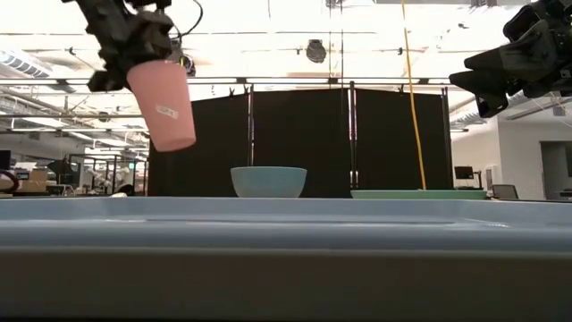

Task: Set up tray
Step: Put the pink cup on the blue serving tray

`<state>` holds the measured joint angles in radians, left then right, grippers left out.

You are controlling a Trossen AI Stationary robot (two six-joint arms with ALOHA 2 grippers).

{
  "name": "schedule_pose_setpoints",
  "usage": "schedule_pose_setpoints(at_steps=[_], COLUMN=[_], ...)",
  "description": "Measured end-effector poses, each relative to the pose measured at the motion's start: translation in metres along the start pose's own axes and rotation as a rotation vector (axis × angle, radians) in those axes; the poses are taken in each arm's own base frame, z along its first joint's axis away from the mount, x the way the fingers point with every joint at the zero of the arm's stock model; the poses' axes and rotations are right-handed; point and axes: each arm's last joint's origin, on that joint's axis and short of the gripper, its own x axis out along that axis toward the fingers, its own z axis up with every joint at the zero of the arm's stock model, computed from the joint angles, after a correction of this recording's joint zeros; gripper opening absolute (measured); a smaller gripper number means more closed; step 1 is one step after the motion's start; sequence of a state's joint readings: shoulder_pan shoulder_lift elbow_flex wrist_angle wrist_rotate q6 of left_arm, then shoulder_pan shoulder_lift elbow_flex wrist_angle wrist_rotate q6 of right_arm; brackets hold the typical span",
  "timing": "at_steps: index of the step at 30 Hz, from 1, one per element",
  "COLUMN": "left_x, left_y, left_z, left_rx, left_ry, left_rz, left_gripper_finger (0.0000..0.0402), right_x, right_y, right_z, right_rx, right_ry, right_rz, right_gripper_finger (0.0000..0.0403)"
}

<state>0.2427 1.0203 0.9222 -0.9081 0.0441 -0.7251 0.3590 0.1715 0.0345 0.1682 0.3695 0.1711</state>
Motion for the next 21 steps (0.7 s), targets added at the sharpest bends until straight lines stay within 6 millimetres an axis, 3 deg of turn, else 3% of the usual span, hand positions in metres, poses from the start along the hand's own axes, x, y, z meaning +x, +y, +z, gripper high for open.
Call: schedule_pose_setpoints(at_steps=[4, 9, 16, 21], left_x=[0.006, 0.024, 0.060, 0.072], left_y=[-0.025, -0.042, -0.049, -0.049], left_z=[-0.024, -0.042, -0.049, -0.049], left_rx=[0.024, 0.042, 0.071, 0.082], left_ry=[0.018, 0.062, 0.176, 0.207], left_rz=[0.019, 0.102, 0.224, 0.259], left_gripper_finger=[0.0002, 0.0002, 0.0002, 0.0002], right_x=[0.000, 0.000, 0.000, 0.000], right_y=[0.000, -0.002, -0.002, -0.001], right_z=[0.000, 0.001, 0.004, 0.004], right_rx=[0.000, 0.001, 0.016, 0.018], right_ry=[-0.001, -0.013, -0.048, -0.052], right_rz=[-0.002, -0.068, -0.069, -0.067], right_gripper_finger=[0.0153, 0.0153, 0.0153, 0.0153])
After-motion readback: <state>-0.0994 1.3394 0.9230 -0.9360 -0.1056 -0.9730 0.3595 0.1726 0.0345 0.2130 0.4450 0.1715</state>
